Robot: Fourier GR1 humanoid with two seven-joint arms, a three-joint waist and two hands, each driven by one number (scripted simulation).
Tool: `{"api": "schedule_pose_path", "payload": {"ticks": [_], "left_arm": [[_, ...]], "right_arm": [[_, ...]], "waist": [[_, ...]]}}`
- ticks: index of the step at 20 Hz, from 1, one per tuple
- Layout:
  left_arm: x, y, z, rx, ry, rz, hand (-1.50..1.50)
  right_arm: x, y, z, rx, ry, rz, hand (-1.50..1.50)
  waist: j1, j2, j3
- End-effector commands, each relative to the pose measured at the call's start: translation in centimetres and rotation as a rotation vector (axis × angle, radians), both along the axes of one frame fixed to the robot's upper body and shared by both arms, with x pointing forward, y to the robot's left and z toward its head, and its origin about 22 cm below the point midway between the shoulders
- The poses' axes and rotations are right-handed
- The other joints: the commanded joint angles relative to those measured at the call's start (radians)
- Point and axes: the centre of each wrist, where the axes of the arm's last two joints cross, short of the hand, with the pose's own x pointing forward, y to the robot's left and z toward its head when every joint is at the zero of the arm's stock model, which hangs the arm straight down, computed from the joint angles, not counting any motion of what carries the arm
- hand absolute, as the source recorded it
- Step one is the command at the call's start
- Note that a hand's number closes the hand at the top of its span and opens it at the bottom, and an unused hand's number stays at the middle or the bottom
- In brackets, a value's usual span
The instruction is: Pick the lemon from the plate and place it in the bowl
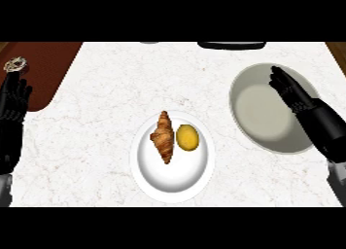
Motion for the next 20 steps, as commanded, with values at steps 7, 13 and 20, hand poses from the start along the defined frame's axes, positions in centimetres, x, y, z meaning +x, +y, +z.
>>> {"api": "schedule_pose_path", "payload": {"ticks": [7,13,20], "left_arm": [[0.3,0.9,-1.8,0.0,0.156,0.014,0.0],[0.5,1.7,-2.0,-0.038,0.23,0.045,0.0],[1.7,1.8,-3.0,-0.034,0.234,0.011,0.0]], "right_arm": [[2.5,-0.2,6.1,-0.638,-0.228,-0.093,1.5],[-4.3,5.5,-2.4,-0.444,-0.167,-0.357,-1.5],[-9.3,11.3,0.4,-0.548,-0.149,-0.436,-1.5]], "waist": [[-0.034,0.006,-0.034],[-0.071,-0.001,0.009],[-0.029,0.01,0.008]]}}
